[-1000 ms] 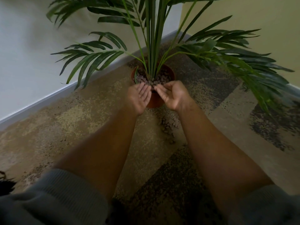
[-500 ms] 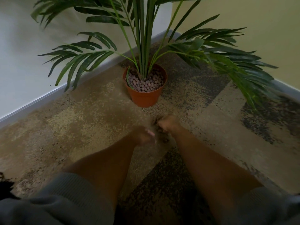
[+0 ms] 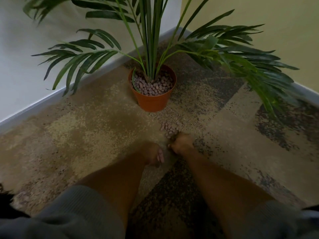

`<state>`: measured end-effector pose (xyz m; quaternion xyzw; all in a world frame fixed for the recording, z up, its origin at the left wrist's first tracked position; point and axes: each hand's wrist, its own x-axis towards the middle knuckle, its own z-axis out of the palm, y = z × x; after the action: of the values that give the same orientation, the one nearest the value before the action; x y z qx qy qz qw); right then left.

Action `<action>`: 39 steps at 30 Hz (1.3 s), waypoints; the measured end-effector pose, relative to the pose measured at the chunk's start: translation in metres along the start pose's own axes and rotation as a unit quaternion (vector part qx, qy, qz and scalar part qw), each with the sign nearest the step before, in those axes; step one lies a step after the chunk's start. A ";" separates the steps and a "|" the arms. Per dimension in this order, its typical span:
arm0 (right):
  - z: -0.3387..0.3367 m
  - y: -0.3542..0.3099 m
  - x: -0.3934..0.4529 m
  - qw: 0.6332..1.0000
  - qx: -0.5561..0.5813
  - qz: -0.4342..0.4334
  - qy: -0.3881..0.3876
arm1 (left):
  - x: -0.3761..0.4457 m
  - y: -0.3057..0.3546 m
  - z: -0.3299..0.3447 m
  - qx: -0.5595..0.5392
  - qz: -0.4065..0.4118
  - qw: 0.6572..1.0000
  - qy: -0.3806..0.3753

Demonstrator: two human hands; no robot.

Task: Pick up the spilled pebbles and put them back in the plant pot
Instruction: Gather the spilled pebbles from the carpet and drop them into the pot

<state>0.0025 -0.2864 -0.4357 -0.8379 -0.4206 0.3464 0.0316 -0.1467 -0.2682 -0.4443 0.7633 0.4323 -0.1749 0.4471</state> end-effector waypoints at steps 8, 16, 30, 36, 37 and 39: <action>0.006 0.001 0.011 0.999 0.033 -0.014 0.041 | 0.010 -0.004 -0.015 -0.186 -0.069 0.953 0.230; 0.003 0.003 0.009 0.993 0.024 -0.107 0.042 | 0.033 0.007 -0.021 -0.103 -0.039 0.958 0.264; -0.003 0.001 0.007 0.988 -0.022 -0.154 0.002 | 0.037 0.016 -0.020 -0.012 -0.001 0.974 0.225; -0.003 0.001 0.010 0.984 -0.062 -0.164 -0.024 | 0.034 0.019 -0.021 0.034 0.023 0.976 0.215; -0.003 0.001 0.011 0.983 -0.067 -0.166 -0.027 | 0.033 0.018 -0.021 0.039 0.026 0.976 0.212; -0.006 -0.001 0.011 0.981 -0.084 -0.172 -0.030 | 0.032 0.018 -0.021 0.047 0.031 0.977 0.207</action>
<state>0.0099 -0.2770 -0.4371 -0.7420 -0.5868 0.3242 0.0074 -0.1162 -0.2385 -0.4441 0.8161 0.4833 -0.0195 0.3163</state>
